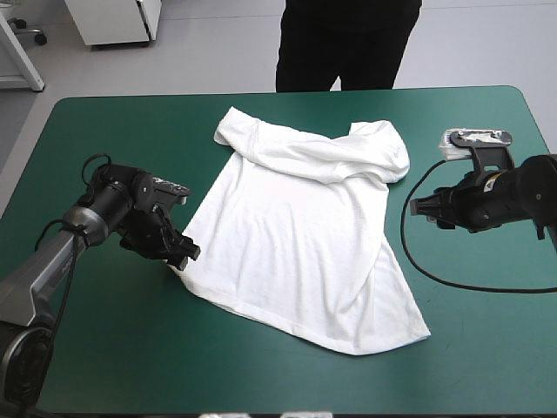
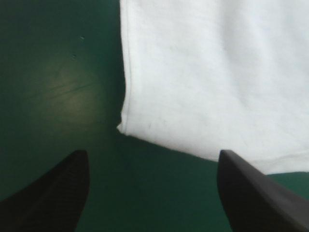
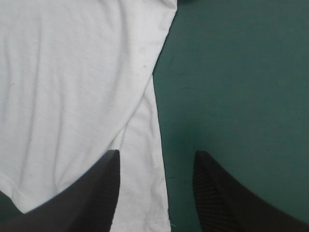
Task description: Fold the cloth
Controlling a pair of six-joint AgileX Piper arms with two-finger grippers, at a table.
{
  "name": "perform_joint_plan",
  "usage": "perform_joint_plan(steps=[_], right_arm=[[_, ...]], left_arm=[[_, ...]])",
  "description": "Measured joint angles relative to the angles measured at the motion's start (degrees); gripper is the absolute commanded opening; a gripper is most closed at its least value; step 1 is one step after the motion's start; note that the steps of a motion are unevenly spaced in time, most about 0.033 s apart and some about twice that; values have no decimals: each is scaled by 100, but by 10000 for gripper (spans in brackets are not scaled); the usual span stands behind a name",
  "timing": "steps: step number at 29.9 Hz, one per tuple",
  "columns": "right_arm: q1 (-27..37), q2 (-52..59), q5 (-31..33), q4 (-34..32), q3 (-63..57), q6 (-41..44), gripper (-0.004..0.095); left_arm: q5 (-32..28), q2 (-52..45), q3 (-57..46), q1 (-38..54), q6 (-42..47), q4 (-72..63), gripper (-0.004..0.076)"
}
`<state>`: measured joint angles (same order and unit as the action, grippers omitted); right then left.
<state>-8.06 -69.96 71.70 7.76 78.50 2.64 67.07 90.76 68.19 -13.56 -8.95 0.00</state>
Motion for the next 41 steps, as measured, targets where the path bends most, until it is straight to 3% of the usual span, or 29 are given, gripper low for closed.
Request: perform_joint_plan(steps=[7,13,16,20,33,41], right_arm=[[0,0,0,-7,0,0,445],[0,0,0,-13,0,0,444],[0,5,0,-118,0,0,442],[0,5,0,-233,-18,0,445],[-131,43,-22,83,-340,-28,446],[-1603,66,-167,-776,-1646,619,494]], left_arm=[[-660,305,-256,0,1,-45,528],[-833,742,-239,0,-11,-103,510],[-762,845,-186,9,-74,-200,360],[-650,917,-136,21,-148,-299,0],[-552,924,-130,38,-416,-531,-9],[-539,924,-130,49,-569,-580,-9]])
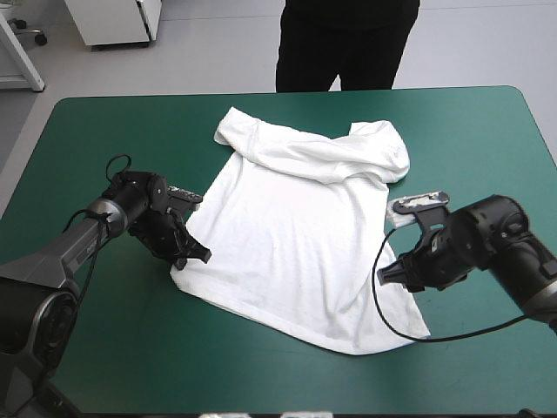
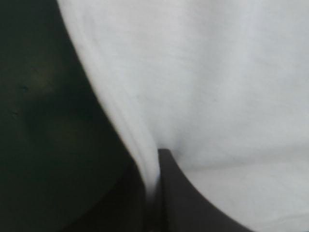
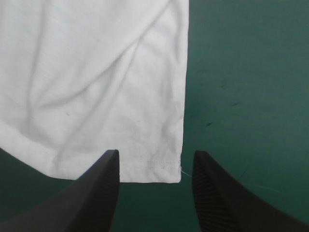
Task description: Fold the cloth
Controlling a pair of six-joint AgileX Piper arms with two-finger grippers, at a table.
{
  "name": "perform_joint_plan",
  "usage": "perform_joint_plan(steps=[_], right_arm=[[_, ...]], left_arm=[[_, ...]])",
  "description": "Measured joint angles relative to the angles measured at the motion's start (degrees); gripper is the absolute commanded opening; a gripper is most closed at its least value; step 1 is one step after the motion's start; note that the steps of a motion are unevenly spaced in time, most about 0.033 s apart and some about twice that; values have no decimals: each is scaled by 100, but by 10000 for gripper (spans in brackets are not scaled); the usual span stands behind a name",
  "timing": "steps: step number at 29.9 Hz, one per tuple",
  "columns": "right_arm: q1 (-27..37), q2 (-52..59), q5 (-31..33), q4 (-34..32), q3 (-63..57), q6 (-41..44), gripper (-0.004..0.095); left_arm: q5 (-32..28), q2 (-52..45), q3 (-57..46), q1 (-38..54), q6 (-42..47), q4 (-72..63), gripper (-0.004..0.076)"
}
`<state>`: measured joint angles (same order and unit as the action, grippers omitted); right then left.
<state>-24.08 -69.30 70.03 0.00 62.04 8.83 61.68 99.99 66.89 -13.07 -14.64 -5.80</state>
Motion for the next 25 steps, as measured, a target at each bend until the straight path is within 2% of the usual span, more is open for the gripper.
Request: perform_joint_plan(steps=[4,6,19,25], right_arm=[[-432,0,-244,-453,-493,554,637],[-484,0,-378,-529,-732,772,660],[-496,0,-1328,-579,-1965,1502,651],[-496,0,-1792,-527,-2504,1700,560]], left_arm=[[10,0,0,7,-37,-18,-9],[10,0,0,7,-70,-18,-9],[12,0,0,14,-134,-95,-9],[17,0,0,16,-134,-121,-9]])
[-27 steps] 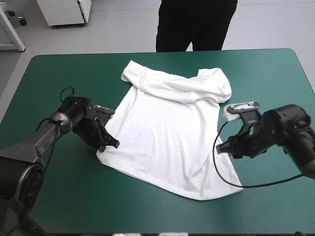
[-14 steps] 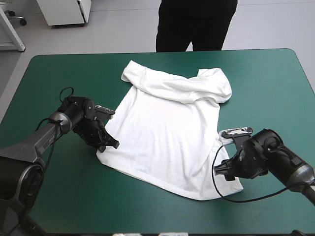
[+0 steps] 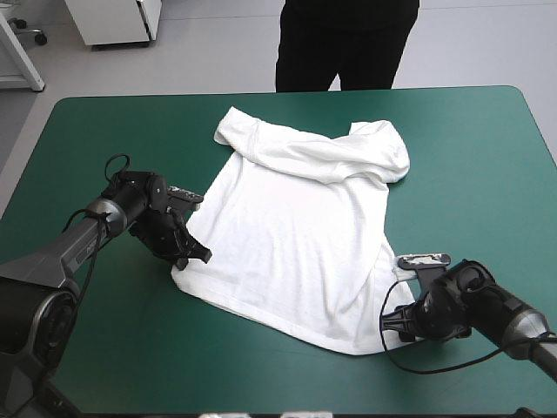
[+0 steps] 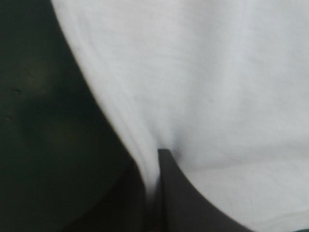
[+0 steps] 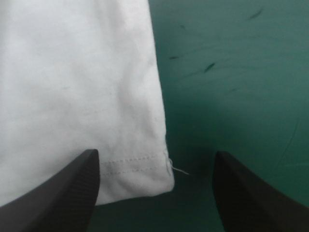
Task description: Fold the cloth
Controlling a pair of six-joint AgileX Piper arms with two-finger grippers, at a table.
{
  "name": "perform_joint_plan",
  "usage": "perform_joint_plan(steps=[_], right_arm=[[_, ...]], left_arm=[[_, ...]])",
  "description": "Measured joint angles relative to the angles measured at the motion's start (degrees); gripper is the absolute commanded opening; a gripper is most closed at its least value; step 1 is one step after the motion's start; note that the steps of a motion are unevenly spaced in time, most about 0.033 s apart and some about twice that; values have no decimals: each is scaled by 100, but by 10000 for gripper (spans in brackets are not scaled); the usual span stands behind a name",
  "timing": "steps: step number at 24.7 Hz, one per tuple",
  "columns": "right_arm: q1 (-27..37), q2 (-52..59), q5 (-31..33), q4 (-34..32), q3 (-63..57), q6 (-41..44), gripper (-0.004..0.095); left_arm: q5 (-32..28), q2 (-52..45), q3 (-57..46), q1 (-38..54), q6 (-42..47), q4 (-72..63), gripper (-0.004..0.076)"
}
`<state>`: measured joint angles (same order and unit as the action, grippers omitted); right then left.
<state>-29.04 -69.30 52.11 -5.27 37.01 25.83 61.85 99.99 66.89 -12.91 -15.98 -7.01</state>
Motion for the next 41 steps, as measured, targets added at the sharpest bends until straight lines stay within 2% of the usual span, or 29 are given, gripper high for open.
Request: perform_joint_plan(steps=[8,11,12,16,17,20,25,29,34,41], right_arm=[[0,18,-346,151,-233,148,532],[0,-193,-271,256,-162,127,473],[0,-295,-233,291,-126,81,418],[12,-652,-46,527,90,-141,48],[18,-710,-25,624,134,-191,-11],[30,-767,-39,881,180,-278,-17],[18,-644,114,886,427,-256,-17],[-8,-118,404,263,1602,-139,-17],[-8,212,1069,-497,3243,-253,-17],[-8,254,1246,-977,5096,-659,-17]], left_arm=[[0,0,0,5,-20,-56,-9],[-5,1,0,5,-38,-72,-9],[-11,6,0,5,-43,-83,-9],[-11,12,0,5,-43,-114,-9],[-11,12,0,5,-43,-121,-9],[2,12,0,5,-43,-157,-9],[224,-272,-123,-24,-47,-593,-9],[396,-1550,-45,-40,-56,-927,-9],[573,-2664,813,-40,71,-993,-9],[696,-3053,2469,-40,105,-1014,-9]])
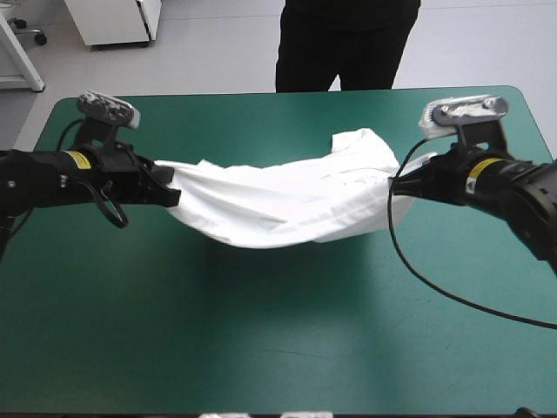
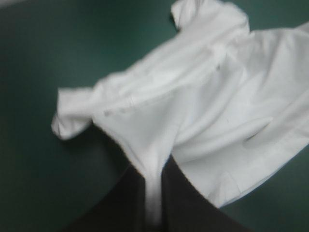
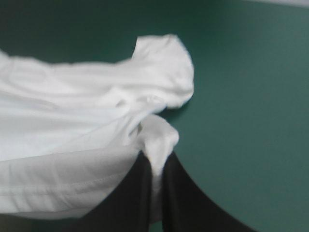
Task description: Fold the cloth
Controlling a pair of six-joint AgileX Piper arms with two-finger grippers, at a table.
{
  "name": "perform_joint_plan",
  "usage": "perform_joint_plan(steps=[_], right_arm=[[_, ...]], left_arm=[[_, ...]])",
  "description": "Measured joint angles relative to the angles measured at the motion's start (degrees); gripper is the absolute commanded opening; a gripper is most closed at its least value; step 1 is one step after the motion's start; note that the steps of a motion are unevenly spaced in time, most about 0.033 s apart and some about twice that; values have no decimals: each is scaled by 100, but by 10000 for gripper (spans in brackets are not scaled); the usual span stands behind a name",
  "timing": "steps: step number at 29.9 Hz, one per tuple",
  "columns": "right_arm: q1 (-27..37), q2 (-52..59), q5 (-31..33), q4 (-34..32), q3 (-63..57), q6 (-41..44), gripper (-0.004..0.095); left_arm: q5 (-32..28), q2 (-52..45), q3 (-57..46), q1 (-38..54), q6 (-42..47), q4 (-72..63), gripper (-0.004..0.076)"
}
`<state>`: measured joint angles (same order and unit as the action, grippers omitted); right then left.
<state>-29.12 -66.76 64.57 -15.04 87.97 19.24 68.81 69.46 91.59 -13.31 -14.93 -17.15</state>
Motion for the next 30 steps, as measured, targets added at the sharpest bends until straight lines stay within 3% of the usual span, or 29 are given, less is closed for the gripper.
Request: perform_joint_plan(steps=[6,12,24,30], right_arm=[[0,7,-109,-317,1332,-508,-17],[0,36,-691,-358,2340,-1155,-17],[0,53,-2455,-218,3311,-1924,-17],[0,60,-2919,-191,3529,-1993,-17]], left_arm=[[-412,-17,1382,0,0,-18,-9],[-1129,-47,2292,0,-18,-271,-9],[-2573,-82,3199,0,-1187,-1829,-9],[-3137,-100,3491,0,-1416,-2107,-9]])
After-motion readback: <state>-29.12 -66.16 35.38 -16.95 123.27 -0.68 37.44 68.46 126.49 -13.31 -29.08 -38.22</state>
